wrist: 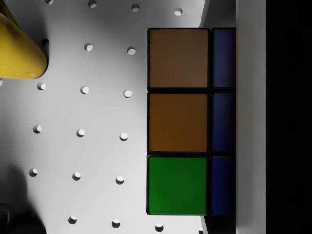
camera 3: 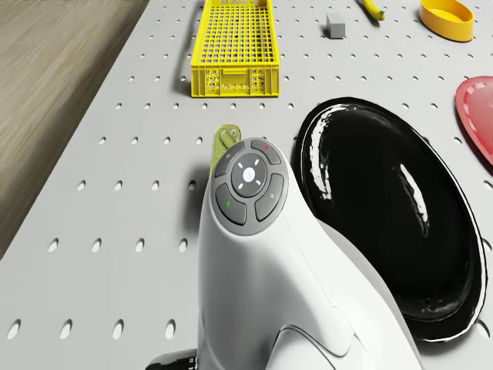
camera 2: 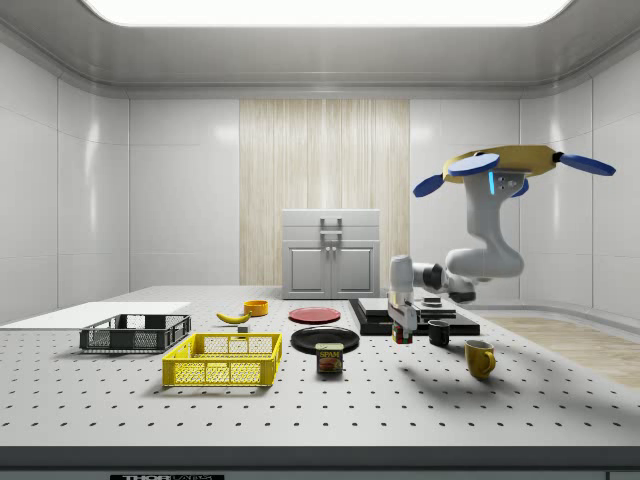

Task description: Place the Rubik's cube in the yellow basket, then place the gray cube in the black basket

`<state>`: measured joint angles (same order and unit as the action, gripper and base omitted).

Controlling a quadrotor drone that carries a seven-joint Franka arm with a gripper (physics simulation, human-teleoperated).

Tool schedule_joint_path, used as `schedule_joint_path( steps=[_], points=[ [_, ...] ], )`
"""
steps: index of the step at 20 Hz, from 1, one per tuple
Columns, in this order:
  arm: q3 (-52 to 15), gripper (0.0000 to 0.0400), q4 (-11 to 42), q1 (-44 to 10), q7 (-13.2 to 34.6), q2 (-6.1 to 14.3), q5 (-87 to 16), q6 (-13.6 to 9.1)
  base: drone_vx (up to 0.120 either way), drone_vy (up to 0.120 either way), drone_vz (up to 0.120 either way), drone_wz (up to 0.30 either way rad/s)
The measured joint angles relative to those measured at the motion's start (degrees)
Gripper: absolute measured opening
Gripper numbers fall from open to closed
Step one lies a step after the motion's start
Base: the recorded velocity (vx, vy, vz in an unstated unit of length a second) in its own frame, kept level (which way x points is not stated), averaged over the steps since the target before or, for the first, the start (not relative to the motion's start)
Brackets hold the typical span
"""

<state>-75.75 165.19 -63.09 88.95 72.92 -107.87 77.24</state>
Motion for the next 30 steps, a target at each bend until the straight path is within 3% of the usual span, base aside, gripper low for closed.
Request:
schedule_joint_path(
  steps=[8,23,30],
  points=[
    [-0.75,0.0287,-0.06,-0.75,1.05,1.21,1.03,0.97,0.015,0.0,0.115,0.0],
    [-1.34,0.0287,-0.19,-1.41,1.24,3.47,2.19,3.06,0.12,0.0,0.0,0.0],
    [-1.54,0.0287,-0.25,-1.65,1.44,4.45,2.63,3.97,0.12,0.086,0.0,0.0]
  ],
)
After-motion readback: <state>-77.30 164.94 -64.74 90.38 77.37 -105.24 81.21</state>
